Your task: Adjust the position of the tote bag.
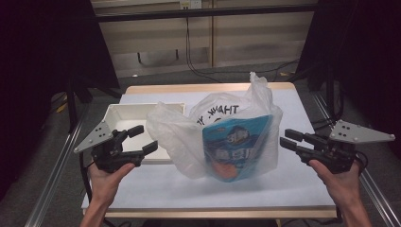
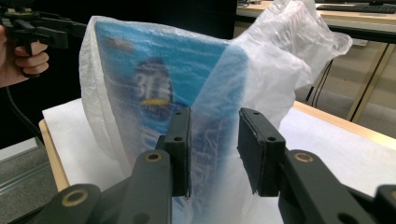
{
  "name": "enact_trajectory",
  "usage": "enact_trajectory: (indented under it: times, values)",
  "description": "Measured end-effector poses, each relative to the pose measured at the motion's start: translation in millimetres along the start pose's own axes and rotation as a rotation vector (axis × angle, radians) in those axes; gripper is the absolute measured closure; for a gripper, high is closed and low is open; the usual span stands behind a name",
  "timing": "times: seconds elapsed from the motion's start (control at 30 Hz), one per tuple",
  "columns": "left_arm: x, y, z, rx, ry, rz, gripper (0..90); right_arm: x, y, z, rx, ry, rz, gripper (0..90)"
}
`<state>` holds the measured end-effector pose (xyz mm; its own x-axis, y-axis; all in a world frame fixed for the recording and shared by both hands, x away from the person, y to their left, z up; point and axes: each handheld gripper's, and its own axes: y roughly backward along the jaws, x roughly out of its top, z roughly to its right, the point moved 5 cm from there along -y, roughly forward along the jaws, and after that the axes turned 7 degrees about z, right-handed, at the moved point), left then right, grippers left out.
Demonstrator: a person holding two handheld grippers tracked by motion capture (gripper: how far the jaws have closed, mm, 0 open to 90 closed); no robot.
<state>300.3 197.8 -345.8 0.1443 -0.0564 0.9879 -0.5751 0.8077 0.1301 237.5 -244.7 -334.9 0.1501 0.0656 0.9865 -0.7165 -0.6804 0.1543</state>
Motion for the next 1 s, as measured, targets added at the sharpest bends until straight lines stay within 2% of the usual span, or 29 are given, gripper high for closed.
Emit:
enact_trajectory:
  times: [0.1, 0.13, 0.2, 0.23, 0.3, 0.33, 0.37, 0.4, 0.43, 0.47, 0.53, 0.6, 0.7, 0.77, 0.83, 1.0]
  values:
    - [3.2, -6.8, -2.5, -0.006, -0.001, 0.004, 25.7, 7.6, -4.5, 1.1, -0.009, 0.014, -0.004, 64.7]
    - [4.5, -9.1, -2.5, -0.023, 0.006, 0.018, 25.7, 7.6, -4.5, 1.1, -0.009, 0.014, -0.004, 64.7]
    - [6.4, -13.3, -3.8, -0.011, 0.025, 0.021, 25.9, 11.2, -6.5, 2.3, -0.001, 0.012, 0.003, 64.5]
    - [7.2, -16.9, -3.6, -0.034, 0.039, 0.024, 26.6, 12.1, -7.2, 3.4, -0.006, 0.016, -0.001, 63.5]
    - [8.3, -21.2, -2.5, -0.043, 0.029, 0.03, 32.1, 14.8, -10.4, 6.7, -0.007, 0.011, 0.001, 61.0]
    - [8.9, -23.0, -1.7, -0.048, 0.03, 0.036, 39.9, 15.6, -12.0, 8.5, -0.01, 0.012, 0.002, 59.4]
    - [9.7, -24.4, -1.2, -0.051, 0.024, 0.035, 53.6, 17.3, -14.5, 11.8, -0.013, 0.003, 0.001, 57.0]
    - [10.1, -24.8, -0.6, -0.055, 0.022, 0.033, 53.6, 17.3, -14.5, 11.8, -0.013, 0.003, 0.001, 57.0]
    - [11.1, -26.0, 0.6, -0.073, 0.014, 0.043, 68.7, 19.8, -16.5, 15.5, -0.017, 0.0, 0.006, 54.3]
    - [11.8, -26.3, 1.9, -0.078, 0.007, 0.039, 68.7, 19.8, -16.5, 15.5, -0.017, 0.0, 0.006, 54.3]
    - [13.3, -26.4, 4.7, -0.077, -0.015, 0.03, 78.9, 23.5, -18.1, 19.6, -0.025, -0.003, 0.014, 53.1]
    - [16.3, -26.8, 9.0, -0.106, -0.017, 0.054, 86.7, 28.2, -20.1, 23.9, -0.031, -0.009, 0.023, 52.3]
    - [20.2, -28.9, 15.4, -0.124, -0.042, 0.051, 89.0, 36.7, -26.4, 29.7, -0.032, -0.016, 0.028, 53.2]
    - [22.0, -29.0, 17.6, -0.119, -0.055, 0.044, 89.3, 43.5, -33.0, 32.2, -0.042, -0.009, 0.016, 54.4]
    - [24.5, -29.4, 21.0, -0.134, -0.06, 0.054, 89.3, 49.5, -40.5, 33.8, -0.045, -0.008, 0.005, 54.4]
    - [29.1, -28.4, 27.3, -0.152, -0.079, 0.054, 89.3, 48.9, -43.7, 40.6, -0.068, -0.013, -0.003, 52.5]
